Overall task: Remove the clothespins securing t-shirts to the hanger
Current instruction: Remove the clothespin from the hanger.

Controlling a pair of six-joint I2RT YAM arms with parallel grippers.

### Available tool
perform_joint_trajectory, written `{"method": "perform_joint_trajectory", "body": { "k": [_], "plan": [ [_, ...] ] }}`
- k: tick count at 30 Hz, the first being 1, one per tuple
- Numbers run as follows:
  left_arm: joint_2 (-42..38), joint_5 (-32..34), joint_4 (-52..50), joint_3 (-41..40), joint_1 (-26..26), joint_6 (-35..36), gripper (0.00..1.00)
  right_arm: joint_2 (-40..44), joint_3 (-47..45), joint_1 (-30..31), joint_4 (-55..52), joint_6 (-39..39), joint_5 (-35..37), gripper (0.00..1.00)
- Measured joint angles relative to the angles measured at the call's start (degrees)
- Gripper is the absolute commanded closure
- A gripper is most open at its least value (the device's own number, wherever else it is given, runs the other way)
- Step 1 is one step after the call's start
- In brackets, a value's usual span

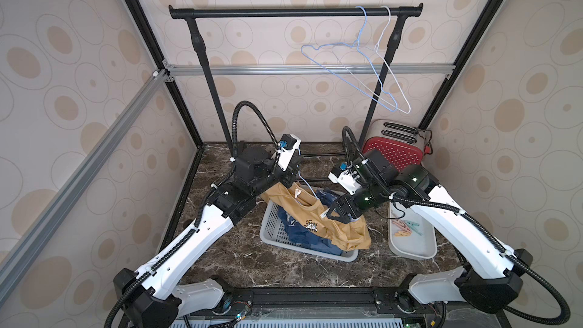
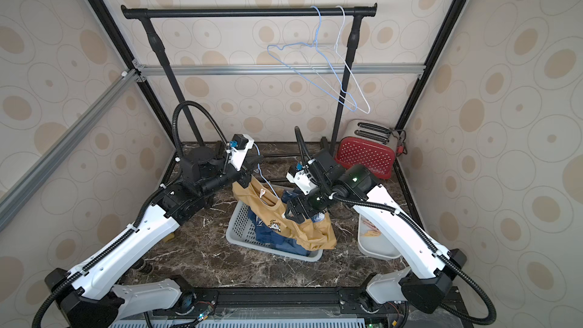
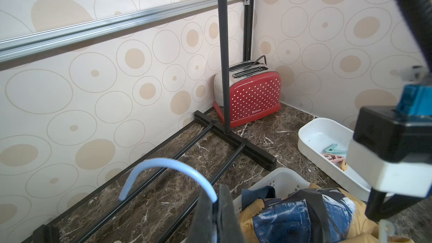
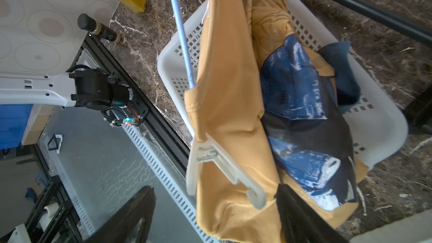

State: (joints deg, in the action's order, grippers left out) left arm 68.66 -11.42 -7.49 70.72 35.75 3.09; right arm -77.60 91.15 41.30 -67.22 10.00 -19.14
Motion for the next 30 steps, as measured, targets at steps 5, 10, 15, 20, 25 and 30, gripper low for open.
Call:
{"method": "perform_joint_trajectory", "body": {
  "k": [5, 10, 15, 20, 25, 30],
  "plan": [
    [-0.22, 0.00, 0.66, -0.33, 0.00, -0.02, 1.00, -0.20, -0.63, 0.00, 2.58, 0.37, -2.12, 0.28],
    [-0.52, 0.00, 0.90, -0.57, 0.00, -0.04, 1.00, -1.07, -0.63, 0.00, 4.07, 0.55, -3.26, 0.40],
    [-0.57, 0.00, 1.05, -0.79, 0.00, -0.04, 1.00, -2.16, -0.63, 0.00, 4.22, 0.24, -3.28, 0.52],
    [-0.57, 0.00, 1.07, -1.01, 0.00, -0.04, 1.00, -2.23, -0.63, 0.00, 4.20, 0.04, -3.17, 0.69],
    [-0.57, 0.04, 1.07, -1.11, 0.00, -0.04, 1.00, -2.25, -0.63, 0.00, 3.78, -0.13, -3.15, 0.75],
    [-0.57, 0.11, 1.07, -1.20, 0.00, -0.07, 1.00, -2.23, -0.50, 0.00, 3.43, -0.20, -2.97, 0.78]
  ]
}}
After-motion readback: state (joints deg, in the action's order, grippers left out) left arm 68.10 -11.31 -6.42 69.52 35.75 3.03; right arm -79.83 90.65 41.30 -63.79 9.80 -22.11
